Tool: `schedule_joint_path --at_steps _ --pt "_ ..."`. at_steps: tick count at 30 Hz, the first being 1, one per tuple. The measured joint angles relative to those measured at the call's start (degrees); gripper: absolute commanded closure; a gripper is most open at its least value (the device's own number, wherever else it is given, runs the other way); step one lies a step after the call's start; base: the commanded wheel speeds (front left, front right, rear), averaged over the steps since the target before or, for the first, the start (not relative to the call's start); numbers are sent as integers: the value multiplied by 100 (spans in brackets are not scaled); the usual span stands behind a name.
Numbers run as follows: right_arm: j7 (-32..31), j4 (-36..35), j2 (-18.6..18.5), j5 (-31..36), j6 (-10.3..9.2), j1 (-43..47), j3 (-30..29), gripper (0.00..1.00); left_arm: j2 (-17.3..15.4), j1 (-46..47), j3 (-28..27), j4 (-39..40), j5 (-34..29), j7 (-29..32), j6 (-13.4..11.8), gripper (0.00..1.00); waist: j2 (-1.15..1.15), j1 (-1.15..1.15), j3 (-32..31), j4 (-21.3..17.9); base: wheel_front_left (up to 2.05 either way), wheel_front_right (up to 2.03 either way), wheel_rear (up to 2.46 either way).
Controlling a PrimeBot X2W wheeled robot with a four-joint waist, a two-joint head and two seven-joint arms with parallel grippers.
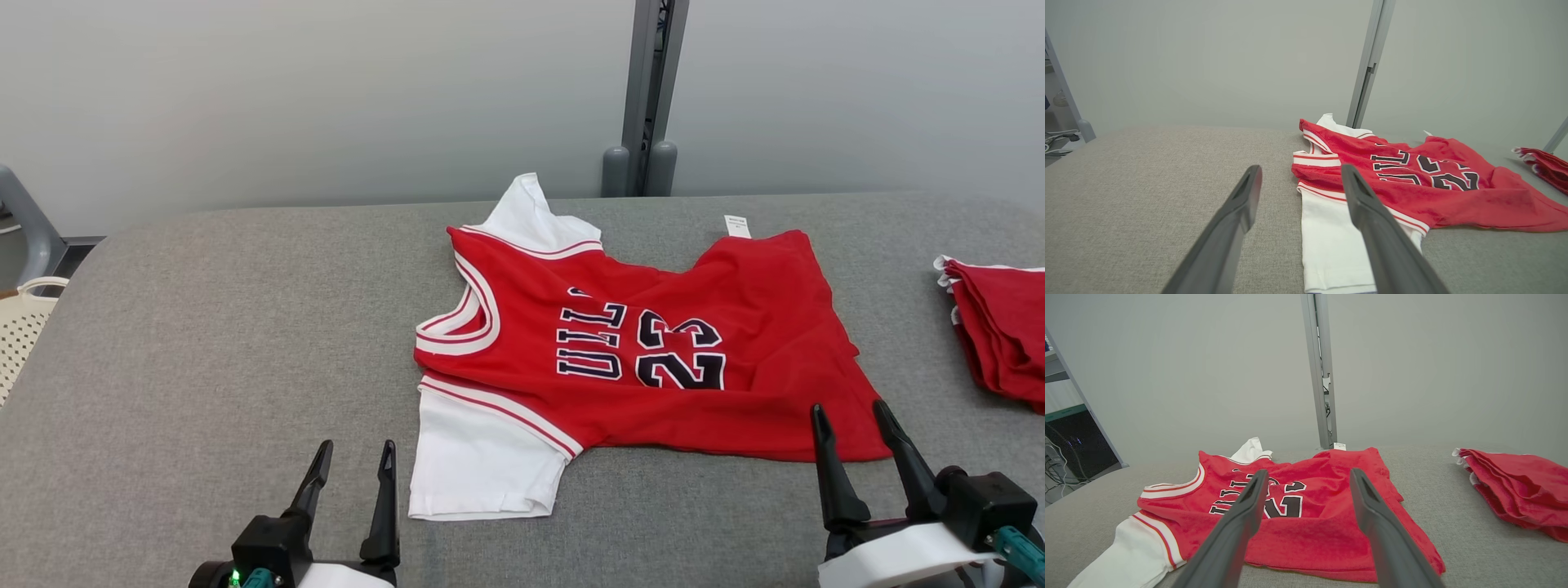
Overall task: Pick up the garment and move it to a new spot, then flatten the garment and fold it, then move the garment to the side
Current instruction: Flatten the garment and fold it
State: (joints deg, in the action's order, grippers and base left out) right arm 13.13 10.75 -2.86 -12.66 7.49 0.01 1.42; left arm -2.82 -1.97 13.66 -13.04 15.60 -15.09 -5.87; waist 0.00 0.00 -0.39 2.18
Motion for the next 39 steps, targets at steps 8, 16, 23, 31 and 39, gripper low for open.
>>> schedule_joint_path --at_steps 8,16,23,31,39 --pt "38 101 0 -49 0 -2 21 0 1 -3 -34 2 4 0 -25 0 0 0 -54 -31 0 0 0" --pt "54 164 2 -81 0 -8 70 0 1 -7 -74 26 4 0 -89 0 0 0 -74 -50 0 0 0" --pt "69 202 2 -88 0 -44 82 0 1 -11 -111 16 4 0 -111 0 0 0 -80 -37 0 0 0" --pt "86 247 2 -96 0 -66 98 0 1 -11 -198 -11 -3 0 -119 0 0 0 -74 -30 0 0 0" --pt "101 279 2 -105 0 -86 119 0 1 -11 -237 -24 -4 0 -125 0 0 0 -64 -28 0 0 0"
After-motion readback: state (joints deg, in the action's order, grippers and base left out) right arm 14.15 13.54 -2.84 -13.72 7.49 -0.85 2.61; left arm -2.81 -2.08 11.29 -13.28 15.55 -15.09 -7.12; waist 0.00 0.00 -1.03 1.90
